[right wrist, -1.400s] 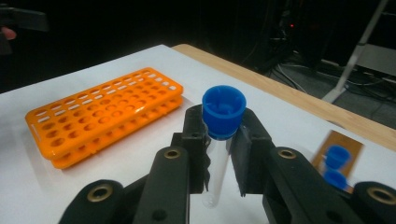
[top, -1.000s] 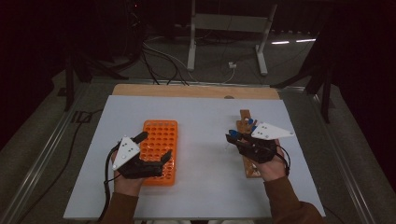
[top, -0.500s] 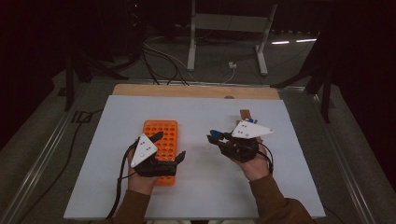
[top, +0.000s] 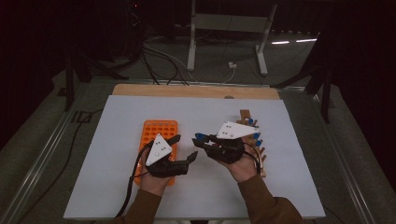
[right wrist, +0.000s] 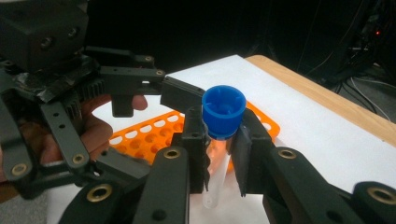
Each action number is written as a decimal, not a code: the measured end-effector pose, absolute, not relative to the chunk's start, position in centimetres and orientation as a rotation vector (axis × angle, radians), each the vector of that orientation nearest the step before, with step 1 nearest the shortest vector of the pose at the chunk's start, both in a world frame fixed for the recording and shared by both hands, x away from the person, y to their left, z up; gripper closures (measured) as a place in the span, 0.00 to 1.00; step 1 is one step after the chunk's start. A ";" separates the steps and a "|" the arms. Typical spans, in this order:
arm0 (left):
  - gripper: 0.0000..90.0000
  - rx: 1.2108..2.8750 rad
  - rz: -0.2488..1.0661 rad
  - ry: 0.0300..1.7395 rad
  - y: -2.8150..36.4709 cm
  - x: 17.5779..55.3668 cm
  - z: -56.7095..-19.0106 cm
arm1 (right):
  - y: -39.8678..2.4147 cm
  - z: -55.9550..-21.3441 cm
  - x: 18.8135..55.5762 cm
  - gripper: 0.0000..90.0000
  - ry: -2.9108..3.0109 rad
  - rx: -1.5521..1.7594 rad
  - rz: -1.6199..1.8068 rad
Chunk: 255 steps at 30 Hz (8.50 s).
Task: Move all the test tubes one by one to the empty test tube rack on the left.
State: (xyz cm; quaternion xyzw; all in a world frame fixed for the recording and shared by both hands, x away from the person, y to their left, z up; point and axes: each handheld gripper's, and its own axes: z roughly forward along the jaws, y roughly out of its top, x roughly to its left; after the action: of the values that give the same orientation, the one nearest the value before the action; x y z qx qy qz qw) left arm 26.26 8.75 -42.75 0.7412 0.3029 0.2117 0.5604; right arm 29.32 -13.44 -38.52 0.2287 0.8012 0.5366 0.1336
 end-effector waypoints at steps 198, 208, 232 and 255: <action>0.01 1.645 0.521 0.992 18.4 22.5 -46.3 | -28.6 -41.4 28.8 0.86 2.023 1.129 1.239; 0.01 1.651 0.556 0.954 17.2 22.8 -44.7 | -27.8 -38.7 28.4 0.86 2.017 1.058 1.292; 0.01 1.668 0.528 0.881 13.9 24.1 -42.1 | -21.9 -38.0 28.2 0.86 2.178 0.942 1.409; 0.03 1.683 0.520 0.848 11.6 24.8 -41.1 | -16.4 -36.3 28.1 0.85 2.266 0.790 1.444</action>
State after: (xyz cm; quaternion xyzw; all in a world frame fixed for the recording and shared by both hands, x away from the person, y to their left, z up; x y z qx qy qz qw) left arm 24.78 11.64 -41.11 0.7137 0.3598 0.2206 0.5591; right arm 28.14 -16.40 -36.29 0.2779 0.7974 0.5082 0.1694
